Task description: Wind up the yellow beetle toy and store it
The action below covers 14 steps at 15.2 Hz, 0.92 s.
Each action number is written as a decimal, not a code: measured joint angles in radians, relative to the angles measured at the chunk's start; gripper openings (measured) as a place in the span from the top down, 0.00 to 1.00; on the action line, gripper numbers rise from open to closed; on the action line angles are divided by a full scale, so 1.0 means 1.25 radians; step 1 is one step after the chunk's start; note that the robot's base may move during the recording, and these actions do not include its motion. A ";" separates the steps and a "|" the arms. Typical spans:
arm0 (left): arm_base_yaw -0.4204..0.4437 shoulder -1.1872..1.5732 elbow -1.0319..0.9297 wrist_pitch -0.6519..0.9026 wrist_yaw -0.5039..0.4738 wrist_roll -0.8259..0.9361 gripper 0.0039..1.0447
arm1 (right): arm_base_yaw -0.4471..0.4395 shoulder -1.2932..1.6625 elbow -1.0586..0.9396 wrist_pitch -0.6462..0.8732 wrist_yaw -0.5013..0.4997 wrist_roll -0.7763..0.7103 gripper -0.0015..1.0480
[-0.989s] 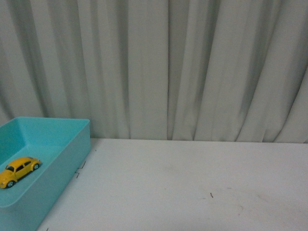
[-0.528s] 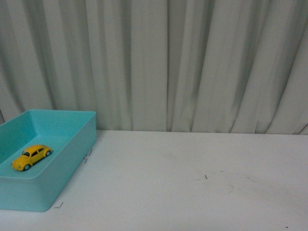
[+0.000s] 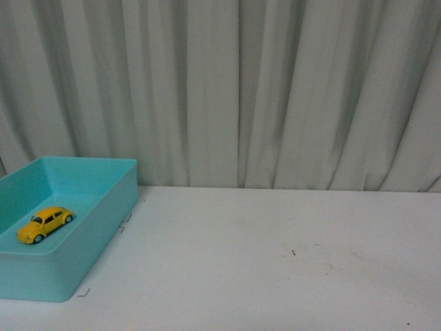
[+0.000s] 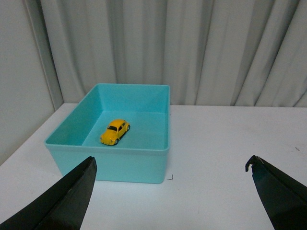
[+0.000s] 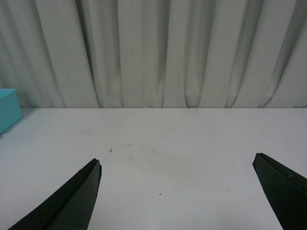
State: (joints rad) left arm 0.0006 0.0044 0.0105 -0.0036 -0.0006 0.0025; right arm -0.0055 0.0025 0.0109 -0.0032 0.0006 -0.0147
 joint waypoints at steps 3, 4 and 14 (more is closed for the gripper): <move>0.000 0.000 0.000 0.000 0.000 0.000 0.06 | 0.000 0.000 0.000 0.000 0.000 0.000 0.06; 0.000 0.000 0.000 0.000 0.000 0.000 0.06 | 0.000 0.000 0.000 0.000 0.000 0.000 0.06; 0.000 0.000 0.000 0.001 0.000 -0.001 0.06 | 0.000 0.000 0.000 0.000 -0.001 0.000 0.06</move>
State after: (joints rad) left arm 0.0006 0.0044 0.0105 -0.0025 -0.0010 0.0017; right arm -0.0055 0.0029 0.0109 -0.0036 -0.0002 -0.0143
